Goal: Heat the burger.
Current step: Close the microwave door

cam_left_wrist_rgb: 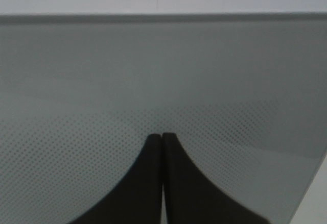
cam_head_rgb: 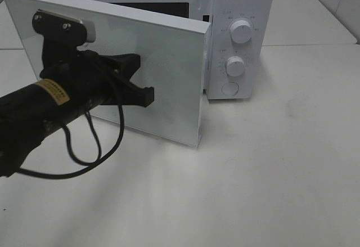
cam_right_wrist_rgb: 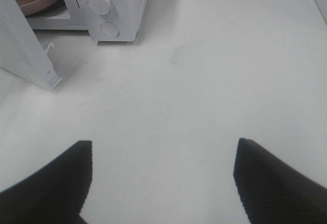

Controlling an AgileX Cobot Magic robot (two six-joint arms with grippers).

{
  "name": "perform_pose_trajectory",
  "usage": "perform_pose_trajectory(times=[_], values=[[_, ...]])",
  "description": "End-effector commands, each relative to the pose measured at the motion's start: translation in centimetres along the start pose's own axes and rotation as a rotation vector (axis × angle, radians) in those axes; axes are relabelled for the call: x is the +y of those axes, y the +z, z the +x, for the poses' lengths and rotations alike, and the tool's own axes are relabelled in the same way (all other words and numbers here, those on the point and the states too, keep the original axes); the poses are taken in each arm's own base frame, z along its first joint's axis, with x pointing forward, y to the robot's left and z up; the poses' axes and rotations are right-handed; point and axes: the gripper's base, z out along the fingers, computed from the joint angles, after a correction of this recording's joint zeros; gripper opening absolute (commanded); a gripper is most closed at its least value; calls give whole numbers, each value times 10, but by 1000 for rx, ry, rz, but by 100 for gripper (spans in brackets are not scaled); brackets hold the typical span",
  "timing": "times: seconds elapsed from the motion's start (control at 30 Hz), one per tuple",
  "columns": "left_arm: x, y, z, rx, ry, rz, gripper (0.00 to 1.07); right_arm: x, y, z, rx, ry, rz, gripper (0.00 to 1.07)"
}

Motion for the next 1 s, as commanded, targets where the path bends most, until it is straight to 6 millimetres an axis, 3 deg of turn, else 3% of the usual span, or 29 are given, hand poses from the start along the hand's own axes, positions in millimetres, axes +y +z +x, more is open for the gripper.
perform_pose_trajectory(times=[0.03,0.3,0.53,1.0], values=[[-6,16,-9,-6,-19,-72,0,-1,-3,2,-35,7,9,74],[-26,43,-13,31,33,-83,0,-1,-3,2,-35,7,9,74],[-24,63,-20,38,-52,-183,0,-1,-3,2,-35,7,9,74],[-29,100,-29,52,31,-236,0,-1,-3,2,-35,6,9,74]])
